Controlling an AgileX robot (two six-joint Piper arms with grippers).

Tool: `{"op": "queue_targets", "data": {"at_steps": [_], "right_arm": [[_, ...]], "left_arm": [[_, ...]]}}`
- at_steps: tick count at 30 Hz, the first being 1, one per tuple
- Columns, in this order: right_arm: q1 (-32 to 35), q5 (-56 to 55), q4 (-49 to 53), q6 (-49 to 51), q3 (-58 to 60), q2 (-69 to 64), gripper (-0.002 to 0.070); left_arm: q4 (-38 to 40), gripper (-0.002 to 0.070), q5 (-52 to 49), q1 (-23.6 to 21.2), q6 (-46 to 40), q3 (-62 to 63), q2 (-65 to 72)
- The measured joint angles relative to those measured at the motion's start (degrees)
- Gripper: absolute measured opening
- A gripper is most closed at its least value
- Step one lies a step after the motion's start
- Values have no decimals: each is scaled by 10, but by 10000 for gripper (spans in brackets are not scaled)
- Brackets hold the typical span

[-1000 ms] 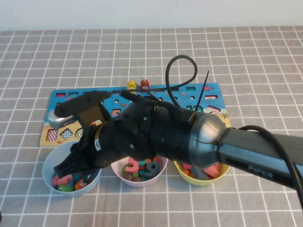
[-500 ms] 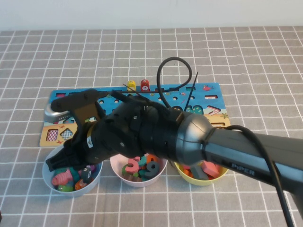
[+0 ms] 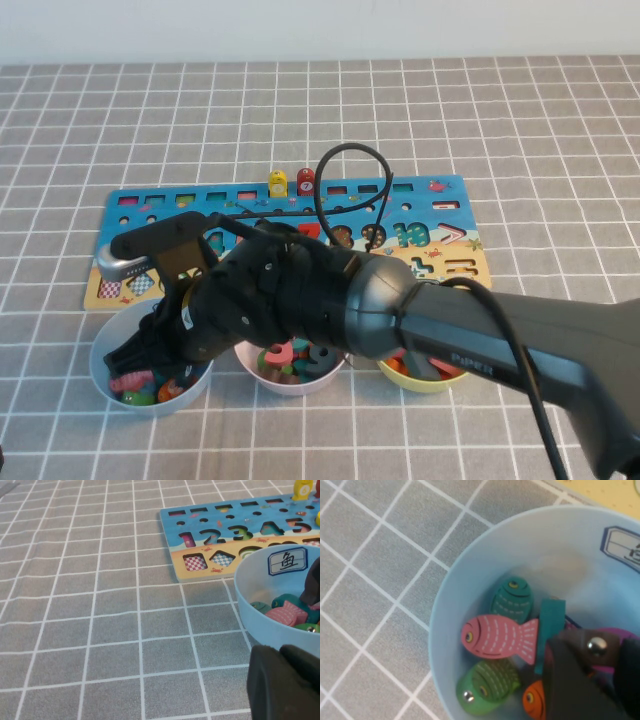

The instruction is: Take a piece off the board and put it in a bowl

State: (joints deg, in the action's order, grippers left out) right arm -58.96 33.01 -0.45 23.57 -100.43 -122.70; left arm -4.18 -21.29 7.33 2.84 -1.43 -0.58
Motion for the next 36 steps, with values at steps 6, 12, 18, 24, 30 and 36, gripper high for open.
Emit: {"op": "queue_targets", "data": {"at_steps": [6,12,18,24,30,36], "right_arm": [[0,0,-1,0,-1,-7,241],[0,0,-2,0,-1,-9,386],[0,9,-2,2,-1,-2,412],[0,29,-2,2,-1,48,374],[0,87,-2,1,-3,98,161],[0,183,-5,-65,-3,130,0]], "left_arm": [[0,-1,0,0,0,0,0],[0,-1,0,0,0,0,0],[0,-1,0,0,0,0,0],[0,-1,0,0,0,0,0],[0,-1,0,0,0,0,0],[0,-1,0,0,0,0,0]]}}
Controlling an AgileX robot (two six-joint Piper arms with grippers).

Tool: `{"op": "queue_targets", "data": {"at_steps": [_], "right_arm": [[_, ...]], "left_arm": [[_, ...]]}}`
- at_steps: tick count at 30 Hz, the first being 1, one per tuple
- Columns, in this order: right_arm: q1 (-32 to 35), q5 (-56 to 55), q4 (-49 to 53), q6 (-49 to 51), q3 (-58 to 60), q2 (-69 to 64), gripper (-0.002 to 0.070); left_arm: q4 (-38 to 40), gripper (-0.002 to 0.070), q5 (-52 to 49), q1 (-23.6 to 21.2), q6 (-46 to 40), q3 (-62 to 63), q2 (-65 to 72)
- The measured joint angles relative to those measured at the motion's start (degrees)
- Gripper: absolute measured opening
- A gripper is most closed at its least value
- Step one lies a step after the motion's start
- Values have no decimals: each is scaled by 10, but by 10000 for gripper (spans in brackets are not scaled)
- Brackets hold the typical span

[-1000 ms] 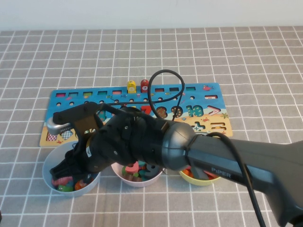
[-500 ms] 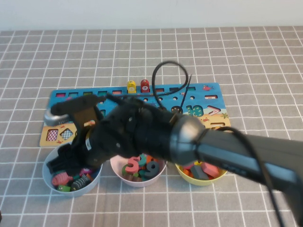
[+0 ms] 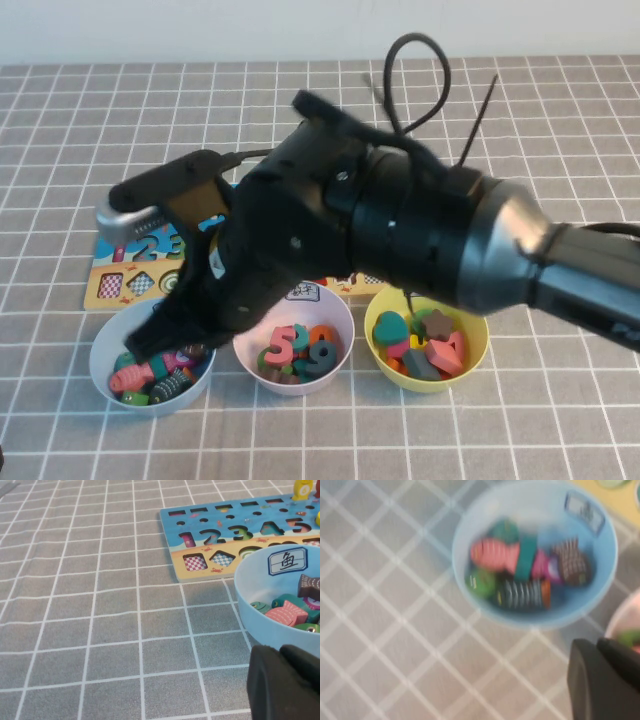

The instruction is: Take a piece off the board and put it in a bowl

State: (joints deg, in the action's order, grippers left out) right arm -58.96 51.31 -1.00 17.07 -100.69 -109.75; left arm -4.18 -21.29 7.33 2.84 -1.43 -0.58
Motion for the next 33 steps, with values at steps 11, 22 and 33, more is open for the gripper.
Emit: {"op": "queue_targets", "data": {"at_steps": [11,22,33], "right_arm": [[-2,85,-7,-102,85,92,-15],[-5,114,90,-87,232,276,-15],[46,76,87,-92,379,354,-16]], "left_arm": [[0,-1,0,0,0,0,0],[0,-1,0,0,0,0,0],[0,-1,0,0,0,0,0]]}}
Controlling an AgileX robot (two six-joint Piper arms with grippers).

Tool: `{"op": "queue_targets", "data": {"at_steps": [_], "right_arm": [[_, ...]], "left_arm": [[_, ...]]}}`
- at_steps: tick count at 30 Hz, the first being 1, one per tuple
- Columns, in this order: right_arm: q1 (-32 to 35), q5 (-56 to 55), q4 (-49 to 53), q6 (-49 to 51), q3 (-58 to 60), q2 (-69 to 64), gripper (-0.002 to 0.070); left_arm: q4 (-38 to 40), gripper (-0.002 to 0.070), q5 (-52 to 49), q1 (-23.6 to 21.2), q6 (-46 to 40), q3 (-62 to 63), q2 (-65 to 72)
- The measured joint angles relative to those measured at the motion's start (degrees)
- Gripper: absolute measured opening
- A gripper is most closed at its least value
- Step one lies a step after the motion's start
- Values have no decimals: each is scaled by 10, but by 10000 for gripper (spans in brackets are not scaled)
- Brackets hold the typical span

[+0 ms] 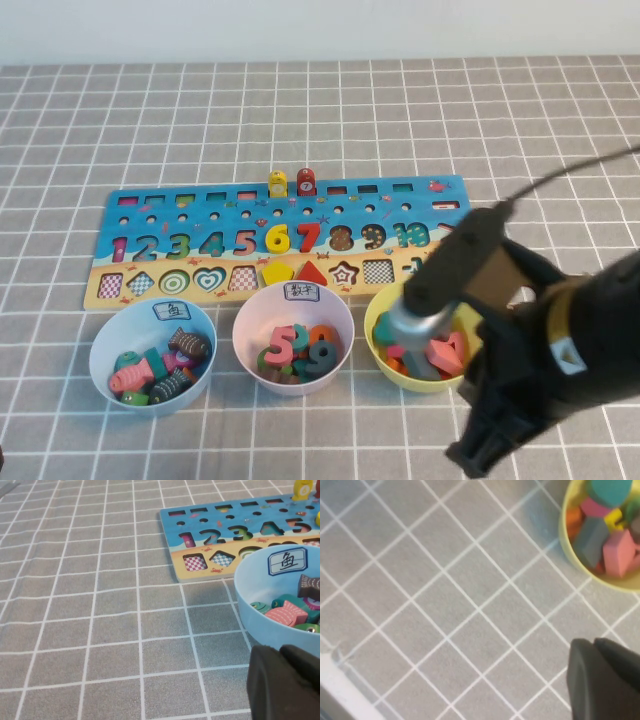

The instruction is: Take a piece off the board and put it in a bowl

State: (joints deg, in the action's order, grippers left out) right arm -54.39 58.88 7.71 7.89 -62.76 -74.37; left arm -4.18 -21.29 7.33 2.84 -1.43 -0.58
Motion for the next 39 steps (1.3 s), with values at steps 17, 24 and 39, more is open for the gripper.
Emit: {"op": "queue_targets", "data": {"at_steps": [17,24,39], "right_arm": [[356,-396,-28,-2,420,416,-16],[492,-426,-17,-2,546,642,-16],[507,-431,-37,-2,609,748,-17]], "left_arm": [[0,-1,0,0,0,0,0],[0,-1,0,0,0,0,0],[0,-1,0,0,0,0,0]]}}
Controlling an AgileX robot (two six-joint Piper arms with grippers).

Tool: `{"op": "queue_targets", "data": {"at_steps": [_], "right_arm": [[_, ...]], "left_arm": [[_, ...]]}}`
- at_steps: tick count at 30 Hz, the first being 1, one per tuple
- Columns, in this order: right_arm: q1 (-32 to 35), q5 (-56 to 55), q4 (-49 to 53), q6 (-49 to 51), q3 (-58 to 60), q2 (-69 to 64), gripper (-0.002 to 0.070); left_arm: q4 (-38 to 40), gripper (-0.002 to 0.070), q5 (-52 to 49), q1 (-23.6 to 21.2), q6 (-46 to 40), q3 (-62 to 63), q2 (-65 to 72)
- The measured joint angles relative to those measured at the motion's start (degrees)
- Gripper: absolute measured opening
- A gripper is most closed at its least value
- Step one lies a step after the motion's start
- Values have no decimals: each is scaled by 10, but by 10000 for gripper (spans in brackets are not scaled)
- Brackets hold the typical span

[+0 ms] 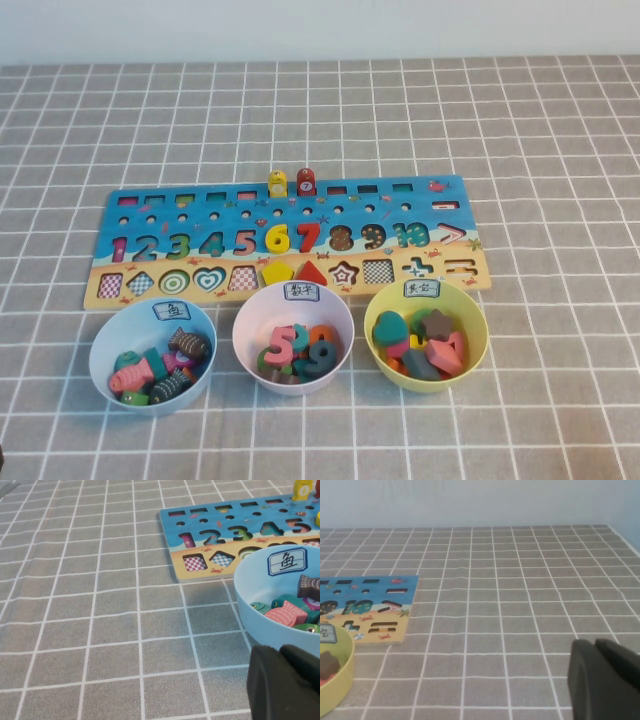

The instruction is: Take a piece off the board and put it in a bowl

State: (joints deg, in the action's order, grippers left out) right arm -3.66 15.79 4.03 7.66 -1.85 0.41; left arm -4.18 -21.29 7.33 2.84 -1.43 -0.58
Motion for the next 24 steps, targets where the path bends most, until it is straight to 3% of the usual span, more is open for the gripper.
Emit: {"op": "queue_targets", "data": {"at_steps": [7,13,24], "right_arm": [[0,-5,-18,-6,11,0,-17],[10,-1,-129,-127,33,0,-17],[12,56,-145,-148,33,0,-17]], "left_arm": [[0,-1,0,0,0,0,0],[0,-1,0,0,0,0,0],[0,-1,0,0,0,0,0]]}}
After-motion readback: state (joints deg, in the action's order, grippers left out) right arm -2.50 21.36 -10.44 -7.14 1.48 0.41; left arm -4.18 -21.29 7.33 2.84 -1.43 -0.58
